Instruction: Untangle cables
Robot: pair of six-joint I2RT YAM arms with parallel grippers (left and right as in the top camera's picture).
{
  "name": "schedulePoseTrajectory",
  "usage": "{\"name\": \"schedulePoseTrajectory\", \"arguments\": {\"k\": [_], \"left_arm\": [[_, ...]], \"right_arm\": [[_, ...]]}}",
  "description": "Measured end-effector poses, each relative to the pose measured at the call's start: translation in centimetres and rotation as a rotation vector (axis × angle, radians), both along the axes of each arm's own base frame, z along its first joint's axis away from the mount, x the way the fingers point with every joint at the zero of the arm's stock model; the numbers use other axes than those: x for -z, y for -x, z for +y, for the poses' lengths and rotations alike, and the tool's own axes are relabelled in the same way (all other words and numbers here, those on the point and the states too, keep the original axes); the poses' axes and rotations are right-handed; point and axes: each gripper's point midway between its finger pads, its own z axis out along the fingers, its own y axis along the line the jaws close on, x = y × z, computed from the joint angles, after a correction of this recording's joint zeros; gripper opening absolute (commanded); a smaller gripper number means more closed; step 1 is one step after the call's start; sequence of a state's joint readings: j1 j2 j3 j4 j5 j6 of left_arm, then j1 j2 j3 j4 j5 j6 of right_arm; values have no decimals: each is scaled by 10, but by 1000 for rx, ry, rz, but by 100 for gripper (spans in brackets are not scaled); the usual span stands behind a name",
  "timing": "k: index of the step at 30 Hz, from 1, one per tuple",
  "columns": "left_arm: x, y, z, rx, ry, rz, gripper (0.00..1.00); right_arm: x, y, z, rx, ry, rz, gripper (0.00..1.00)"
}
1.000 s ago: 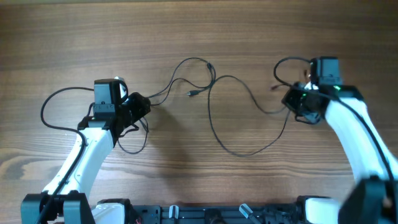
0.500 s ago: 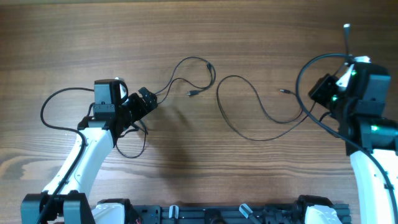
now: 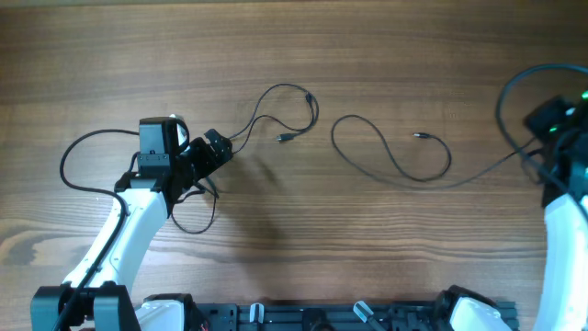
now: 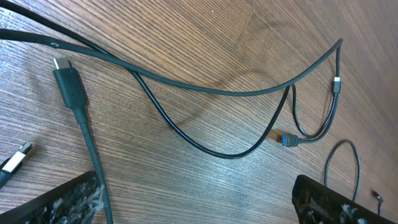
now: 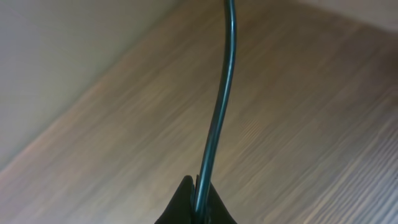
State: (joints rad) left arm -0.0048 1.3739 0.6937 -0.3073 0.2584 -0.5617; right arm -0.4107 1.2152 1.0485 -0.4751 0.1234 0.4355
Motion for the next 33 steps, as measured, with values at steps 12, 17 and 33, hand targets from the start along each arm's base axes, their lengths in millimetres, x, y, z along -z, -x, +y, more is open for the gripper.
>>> {"name": "schedulePoseTrajectory", "arguments": {"k": [12,17,33], "left_arm": [[0,0,0,0,0,0,100],[0,0,0,0,0,0,100],[0,0,0,0,0,0,100]], "right_arm": [[-87,-31,-45,-66,181,-119,6],[-47,-46,-21,-165,119,-2,8],[154,-116,110,-545,-228,355,5]]}}
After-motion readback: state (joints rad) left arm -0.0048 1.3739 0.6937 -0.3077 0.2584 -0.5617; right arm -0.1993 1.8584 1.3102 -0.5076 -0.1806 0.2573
